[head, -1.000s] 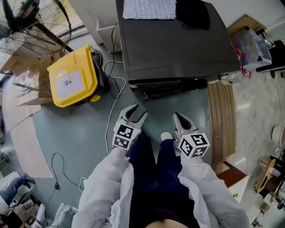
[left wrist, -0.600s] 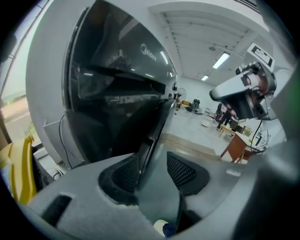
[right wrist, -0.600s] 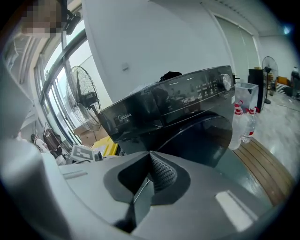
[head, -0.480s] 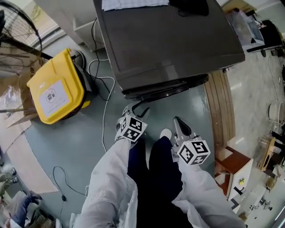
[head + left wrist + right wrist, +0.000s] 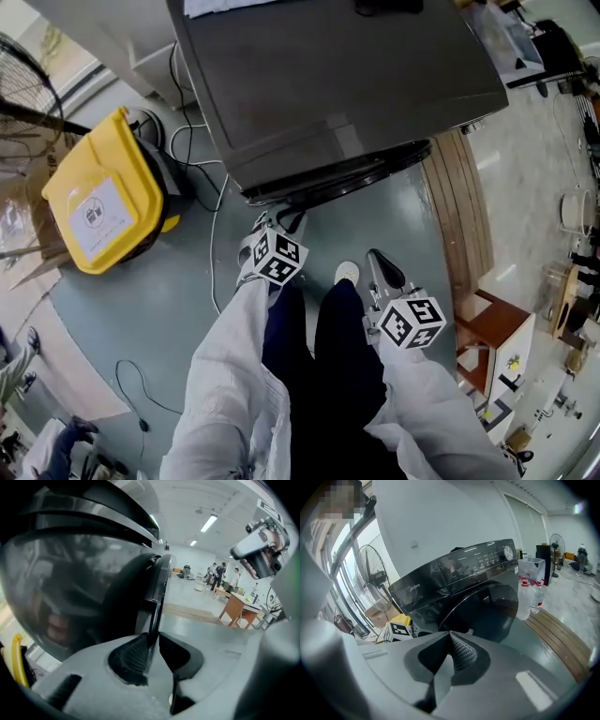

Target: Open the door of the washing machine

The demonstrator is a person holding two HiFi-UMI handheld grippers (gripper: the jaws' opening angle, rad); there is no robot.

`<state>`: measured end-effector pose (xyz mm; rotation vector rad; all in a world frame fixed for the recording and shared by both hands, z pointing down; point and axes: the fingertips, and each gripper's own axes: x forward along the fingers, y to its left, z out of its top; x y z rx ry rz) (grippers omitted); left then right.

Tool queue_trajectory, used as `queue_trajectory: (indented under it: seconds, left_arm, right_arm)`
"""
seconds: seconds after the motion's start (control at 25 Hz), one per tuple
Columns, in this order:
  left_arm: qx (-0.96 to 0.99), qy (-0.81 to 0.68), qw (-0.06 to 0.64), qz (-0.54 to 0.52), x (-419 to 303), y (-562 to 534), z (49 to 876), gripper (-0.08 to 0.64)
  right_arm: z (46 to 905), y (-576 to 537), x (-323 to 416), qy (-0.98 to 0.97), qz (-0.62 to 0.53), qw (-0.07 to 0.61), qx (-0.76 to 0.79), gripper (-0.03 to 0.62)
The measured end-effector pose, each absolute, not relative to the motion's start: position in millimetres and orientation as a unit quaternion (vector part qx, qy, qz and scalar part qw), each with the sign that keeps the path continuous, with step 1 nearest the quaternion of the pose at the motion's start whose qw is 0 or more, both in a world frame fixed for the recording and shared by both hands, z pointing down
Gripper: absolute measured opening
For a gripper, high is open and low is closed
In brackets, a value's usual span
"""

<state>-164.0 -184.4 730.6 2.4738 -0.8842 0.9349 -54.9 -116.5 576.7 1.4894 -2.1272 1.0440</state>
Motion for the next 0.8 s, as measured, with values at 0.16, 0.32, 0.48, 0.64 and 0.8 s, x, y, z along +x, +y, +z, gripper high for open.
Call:
queue_trajectory:
  seconds: [0.16,0.32,0.48,0.64,0.8]
  left_arm:
    - [0.871,-0.316,0.176,0.332,-161.0,-178.6,730.6,0.071]
    - [0.871,-0.312,0.179,0.334,-154.2,-165.0,731.3,0.069]
    - [0.872,-0.304,0.172,0.342,-139.9,-137.1,732.7,0.064]
    - [0.873,-0.306,0.174,0.337,-119.6,-108.8,733.3,0.063]
    - [0.868,-0.315,0.182,0.337,-95.2,-82.0,733.3,0.062]
  right_arm:
    - [579.0,-105.8,-53.6,-0.744,0.373,0.171,0.528,0.008]
    - [579.6,-97.3,-54.3,-0.743,0.376,0.171,0.526,0.008]
    - [577.6,-90.4,-48.3,-0.747,0.373,0.17,0.523,0.008]
    - [578.8,-79.8,-29.3,-0.746,0.374,0.162,0.527,0.008]
    - [584.9,-55.9,-3.7,-0.746,0.382,0.16,0.522,0.008]
